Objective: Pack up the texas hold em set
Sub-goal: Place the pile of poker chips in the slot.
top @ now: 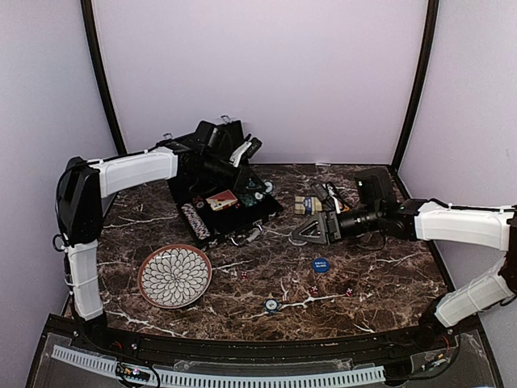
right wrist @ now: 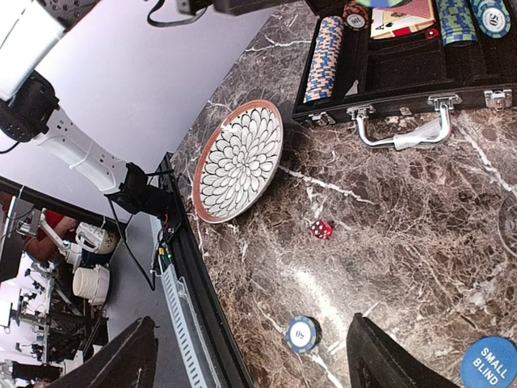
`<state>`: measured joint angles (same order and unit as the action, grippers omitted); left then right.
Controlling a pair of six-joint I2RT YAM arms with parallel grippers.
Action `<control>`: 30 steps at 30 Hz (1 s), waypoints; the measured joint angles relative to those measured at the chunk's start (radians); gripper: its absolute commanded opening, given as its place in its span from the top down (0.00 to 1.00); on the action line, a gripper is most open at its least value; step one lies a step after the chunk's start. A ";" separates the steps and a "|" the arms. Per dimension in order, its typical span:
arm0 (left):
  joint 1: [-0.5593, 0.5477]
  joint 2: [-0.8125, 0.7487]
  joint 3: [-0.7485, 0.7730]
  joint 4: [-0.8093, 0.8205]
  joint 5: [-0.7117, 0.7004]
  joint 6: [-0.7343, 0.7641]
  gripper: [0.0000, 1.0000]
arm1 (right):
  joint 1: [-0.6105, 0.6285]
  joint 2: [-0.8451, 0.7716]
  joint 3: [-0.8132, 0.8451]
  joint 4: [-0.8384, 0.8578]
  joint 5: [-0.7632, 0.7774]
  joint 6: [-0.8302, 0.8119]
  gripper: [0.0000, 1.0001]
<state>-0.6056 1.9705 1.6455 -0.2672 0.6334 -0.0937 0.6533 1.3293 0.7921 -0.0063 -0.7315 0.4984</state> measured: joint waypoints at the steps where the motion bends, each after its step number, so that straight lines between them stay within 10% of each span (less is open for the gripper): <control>1: 0.003 0.031 0.051 -0.036 -0.026 0.032 1.00 | -0.001 0.000 0.000 0.000 0.000 -0.001 0.18; 14: 0.032 0.306 0.428 -0.251 -0.153 0.288 1.00 | -0.013 0.018 0.000 -0.022 0.003 -0.026 0.18; 30: 0.032 0.488 0.483 -0.217 -0.245 0.349 1.00 | -0.019 0.019 0.000 -0.047 0.005 -0.034 0.18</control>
<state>-0.5732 2.4580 2.1281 -0.4843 0.3885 0.2554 0.6346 1.3483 0.7918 -0.0528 -0.7269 0.4648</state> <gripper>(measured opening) 0.263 0.818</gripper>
